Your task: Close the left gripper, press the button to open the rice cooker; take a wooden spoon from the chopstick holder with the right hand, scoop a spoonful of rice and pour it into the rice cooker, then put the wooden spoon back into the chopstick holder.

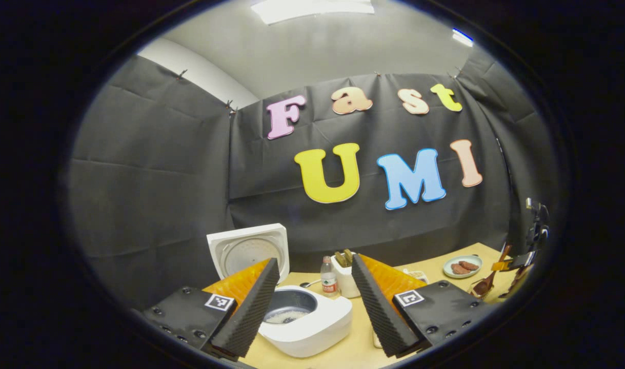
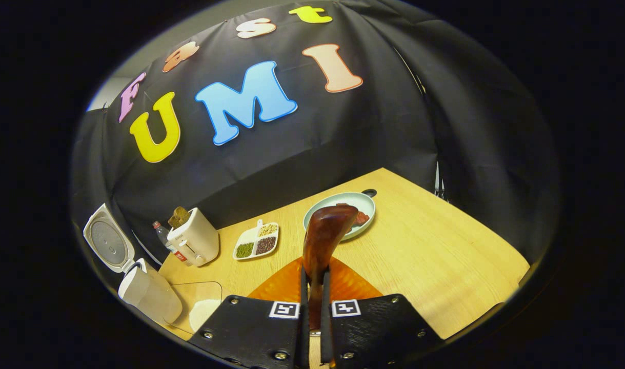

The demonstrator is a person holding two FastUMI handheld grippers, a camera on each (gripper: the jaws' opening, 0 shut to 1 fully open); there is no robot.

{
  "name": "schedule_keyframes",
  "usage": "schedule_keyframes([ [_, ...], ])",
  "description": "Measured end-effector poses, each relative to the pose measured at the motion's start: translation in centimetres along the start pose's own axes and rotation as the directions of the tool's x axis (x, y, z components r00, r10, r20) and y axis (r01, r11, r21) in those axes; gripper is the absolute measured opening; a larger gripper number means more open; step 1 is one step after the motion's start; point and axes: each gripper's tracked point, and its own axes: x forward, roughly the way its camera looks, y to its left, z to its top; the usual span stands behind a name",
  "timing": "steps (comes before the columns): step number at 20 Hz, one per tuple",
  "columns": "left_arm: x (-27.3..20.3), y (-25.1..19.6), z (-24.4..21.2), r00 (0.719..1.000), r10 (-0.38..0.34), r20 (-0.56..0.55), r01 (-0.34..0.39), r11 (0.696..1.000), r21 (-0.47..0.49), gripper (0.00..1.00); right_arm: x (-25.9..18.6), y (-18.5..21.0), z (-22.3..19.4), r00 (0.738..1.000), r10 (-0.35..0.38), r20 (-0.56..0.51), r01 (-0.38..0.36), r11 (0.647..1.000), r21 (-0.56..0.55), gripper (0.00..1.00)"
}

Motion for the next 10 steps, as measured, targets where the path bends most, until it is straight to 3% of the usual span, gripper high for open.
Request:
schedule_keyframes([
  [3,-0.5,0.0,0.1,1.0,0.012,-0.001,-0.012,1.0,0.008,0.95,0.4,0.0,-1.1,1.0,0.007,-0.013,-0.007,1.0,0.011,0.1],
  [7,-0.4,0.2,-0.4,1.0,0.023,-0.014,-0.023,1.0,-0.019,0.95,-0.2,-0.2,-1.5,1.0,0.009,-0.009,-0.009,0.998,-0.057,0.14],
  [8,-0.3,0.3,-0.5,0.999,0.028,-0.017,-0.028,0.999,-0.024,0.95,-0.3,-0.4,-1.0,1.0,0.007,0.001,-0.007,0.997,-0.078,0.18],
  [10,-0.1,0.4,-0.7,0.999,0.031,-0.018,-0.031,0.999,-0.033,0.95,-1.3,-0.5,-0.8,1.0,0.009,0.008,-0.008,0.993,-0.116,0.42],
])
